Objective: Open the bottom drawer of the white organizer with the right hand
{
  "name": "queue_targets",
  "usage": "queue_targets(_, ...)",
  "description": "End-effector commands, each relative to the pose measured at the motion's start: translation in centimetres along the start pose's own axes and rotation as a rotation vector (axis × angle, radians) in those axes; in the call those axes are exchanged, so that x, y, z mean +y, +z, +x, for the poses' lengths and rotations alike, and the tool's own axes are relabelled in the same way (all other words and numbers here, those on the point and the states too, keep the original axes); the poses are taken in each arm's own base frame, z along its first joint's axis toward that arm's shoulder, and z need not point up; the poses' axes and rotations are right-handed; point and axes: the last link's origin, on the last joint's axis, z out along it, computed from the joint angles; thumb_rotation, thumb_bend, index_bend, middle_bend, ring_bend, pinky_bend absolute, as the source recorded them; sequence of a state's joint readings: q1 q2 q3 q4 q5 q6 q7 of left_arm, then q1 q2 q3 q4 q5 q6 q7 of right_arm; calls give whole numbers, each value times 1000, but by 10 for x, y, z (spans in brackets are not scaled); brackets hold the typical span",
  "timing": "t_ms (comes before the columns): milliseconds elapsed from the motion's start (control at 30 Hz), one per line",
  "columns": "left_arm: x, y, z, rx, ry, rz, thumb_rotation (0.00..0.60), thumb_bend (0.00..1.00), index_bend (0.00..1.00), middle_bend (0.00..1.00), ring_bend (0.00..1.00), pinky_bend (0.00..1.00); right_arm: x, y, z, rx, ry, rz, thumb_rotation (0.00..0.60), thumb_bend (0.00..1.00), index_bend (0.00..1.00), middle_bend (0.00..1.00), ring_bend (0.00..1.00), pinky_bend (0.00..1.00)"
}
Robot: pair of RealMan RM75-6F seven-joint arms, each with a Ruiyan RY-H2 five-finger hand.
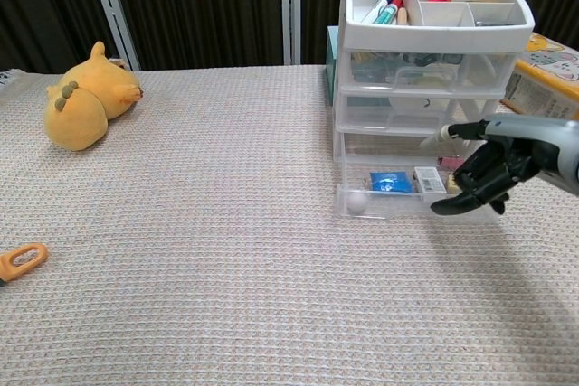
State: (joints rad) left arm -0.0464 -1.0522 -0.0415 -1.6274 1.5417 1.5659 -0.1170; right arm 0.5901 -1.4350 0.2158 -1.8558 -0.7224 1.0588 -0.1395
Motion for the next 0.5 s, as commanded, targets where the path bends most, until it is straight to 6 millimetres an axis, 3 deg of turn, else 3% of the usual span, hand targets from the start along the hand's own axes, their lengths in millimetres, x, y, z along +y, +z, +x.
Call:
queue_targets(33, 0, 0, 0, 4, -1, 0, 600, 82, 0, 0, 0, 0, -12, 4, 14, 152, -223, 0, 600, 41, 242, 914, 912, 718)
queue_targets(267, 1, 0, 0, 13, 2, -5, 600, 81, 0, 0, 0, 0, -19, 14, 24, 265, -487, -14, 600, 0, 306, 976, 964, 719)
queue_targets(500, 2, -1, 1, 20, 3, -9, 600, 82, 0, 0, 0, 0, -16, 26, 21, 274, -575, -17, 600, 0, 376, 983, 969, 719)
